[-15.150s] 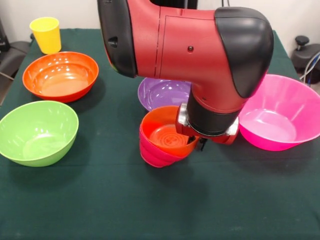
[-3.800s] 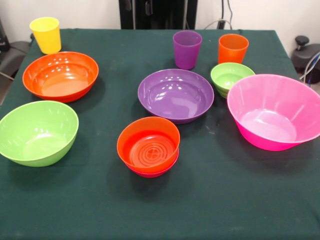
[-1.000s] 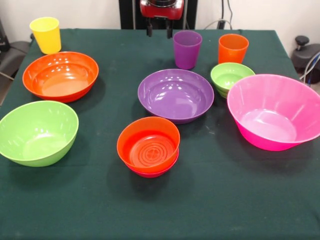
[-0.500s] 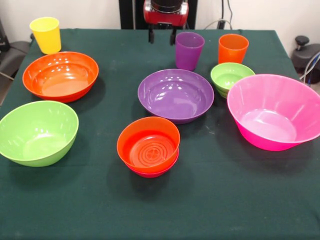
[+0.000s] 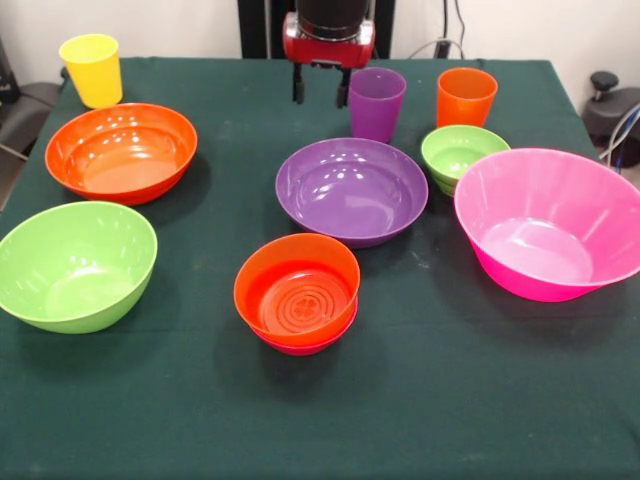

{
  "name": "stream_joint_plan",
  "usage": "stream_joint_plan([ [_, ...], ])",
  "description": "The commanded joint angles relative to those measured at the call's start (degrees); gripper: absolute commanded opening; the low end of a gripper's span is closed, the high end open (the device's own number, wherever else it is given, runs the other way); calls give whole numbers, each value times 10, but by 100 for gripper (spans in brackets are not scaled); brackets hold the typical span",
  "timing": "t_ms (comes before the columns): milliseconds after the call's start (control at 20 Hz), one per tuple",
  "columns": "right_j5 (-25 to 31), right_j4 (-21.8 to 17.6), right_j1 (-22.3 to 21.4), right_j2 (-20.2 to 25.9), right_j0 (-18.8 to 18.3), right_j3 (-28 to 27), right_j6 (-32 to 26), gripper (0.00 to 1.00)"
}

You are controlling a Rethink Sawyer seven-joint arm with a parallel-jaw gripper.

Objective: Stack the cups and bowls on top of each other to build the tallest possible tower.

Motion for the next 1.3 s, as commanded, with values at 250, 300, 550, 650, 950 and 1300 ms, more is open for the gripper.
stream_joint_plan([
  [250,83,11,51,65,0,-99,-25,100],
  [300,84,9,53,66,0,-103,-26,100],
  [550,116,6,77,77,-10,-158,-49,100],
  [650,124,6,80,82,-14,-168,-54,100],
  [950,153,6,81,93,-22,-189,-64,100],
  [1300,179,4,90,104,-28,-216,-66,100],
])
